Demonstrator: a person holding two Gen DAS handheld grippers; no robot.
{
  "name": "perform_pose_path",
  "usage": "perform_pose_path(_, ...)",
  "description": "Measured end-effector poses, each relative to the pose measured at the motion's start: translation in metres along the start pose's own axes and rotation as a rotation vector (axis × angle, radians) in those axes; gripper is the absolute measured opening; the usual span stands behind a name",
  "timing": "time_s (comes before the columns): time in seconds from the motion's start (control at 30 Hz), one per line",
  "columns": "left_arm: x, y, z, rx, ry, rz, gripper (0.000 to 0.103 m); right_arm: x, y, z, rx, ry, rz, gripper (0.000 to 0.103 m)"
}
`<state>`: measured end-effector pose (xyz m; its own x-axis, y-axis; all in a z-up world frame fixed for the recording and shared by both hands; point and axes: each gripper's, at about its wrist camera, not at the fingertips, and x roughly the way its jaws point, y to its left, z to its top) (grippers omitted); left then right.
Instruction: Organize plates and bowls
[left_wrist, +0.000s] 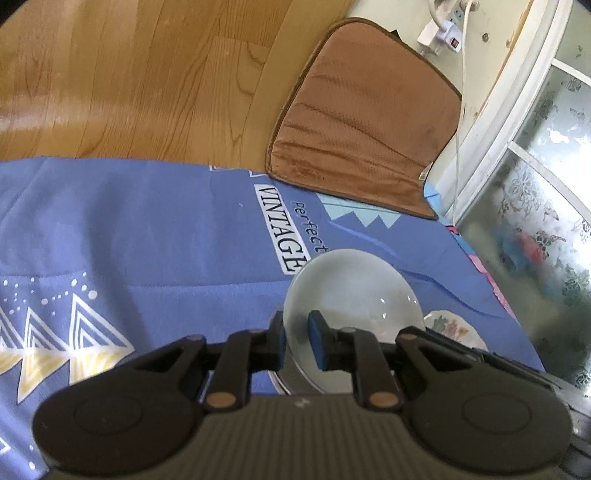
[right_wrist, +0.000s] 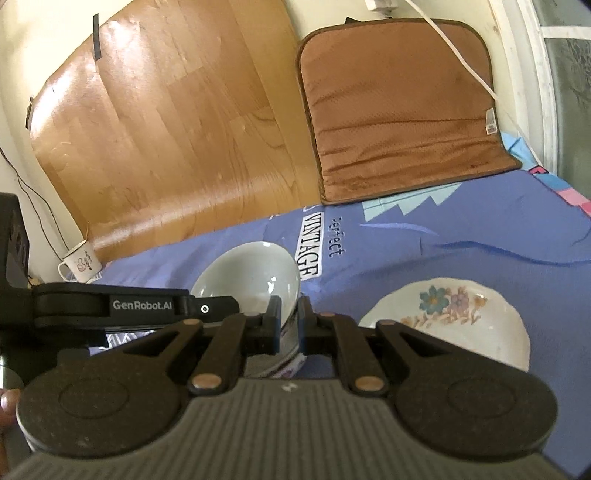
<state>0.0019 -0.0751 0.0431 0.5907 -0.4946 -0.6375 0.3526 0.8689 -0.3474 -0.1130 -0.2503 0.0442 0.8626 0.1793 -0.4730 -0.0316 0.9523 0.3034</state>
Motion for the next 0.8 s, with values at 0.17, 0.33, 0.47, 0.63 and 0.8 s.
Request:
perform_pose_path(0.17,0.001,-0.004,-0.001,0.011,-0.003,0.011,0.016,0.002,-0.003,-0.002,0.019,0.005,-0.011,0.016)
perform_pose_path(0.33,-0.003,-0.005,0.0,0.019,-0.015,0.013,0.018,-0.002,-0.005,-0.002,0.026,-0.012,-0.012,0.018)
perform_pose_path(0.47,-0.015,-0.006,0.002,0.033,-0.062,0.04,0.029,-0.008,-0.003,-0.001,0.018,-0.048,-0.013,0.026)
perform_pose_path(0.63,-0.031,-0.004,0.005,0.036,-0.107,0.041,0.029,-0.012,-0.001,0.0,0.022,-0.072,-0.011,0.026)
perform_pose_path(0.8,-0.037,-0.003,0.003,0.056,-0.12,0.072,0.03,-0.015,-0.002,0.002,0.022,-0.081,-0.009,0.028)
